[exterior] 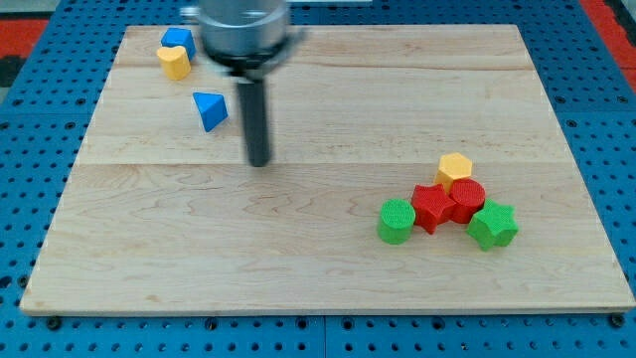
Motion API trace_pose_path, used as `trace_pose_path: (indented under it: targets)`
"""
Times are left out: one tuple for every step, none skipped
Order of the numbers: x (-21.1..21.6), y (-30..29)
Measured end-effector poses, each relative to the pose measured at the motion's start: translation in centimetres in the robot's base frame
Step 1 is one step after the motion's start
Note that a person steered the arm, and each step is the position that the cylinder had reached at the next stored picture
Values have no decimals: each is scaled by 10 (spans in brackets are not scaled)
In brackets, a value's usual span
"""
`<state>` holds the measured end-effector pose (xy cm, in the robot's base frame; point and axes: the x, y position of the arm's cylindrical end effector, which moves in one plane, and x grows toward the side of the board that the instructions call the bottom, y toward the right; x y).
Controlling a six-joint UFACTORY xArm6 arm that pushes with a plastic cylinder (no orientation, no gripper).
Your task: Slide the blue triangle into the red circle
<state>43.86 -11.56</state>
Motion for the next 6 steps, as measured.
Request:
trace_pose_path:
  targets:
    - [-40,-74]
    - [-92,-72]
    - [-53,22]
    - [4,121]
    - [24,203]
    - [42,230]
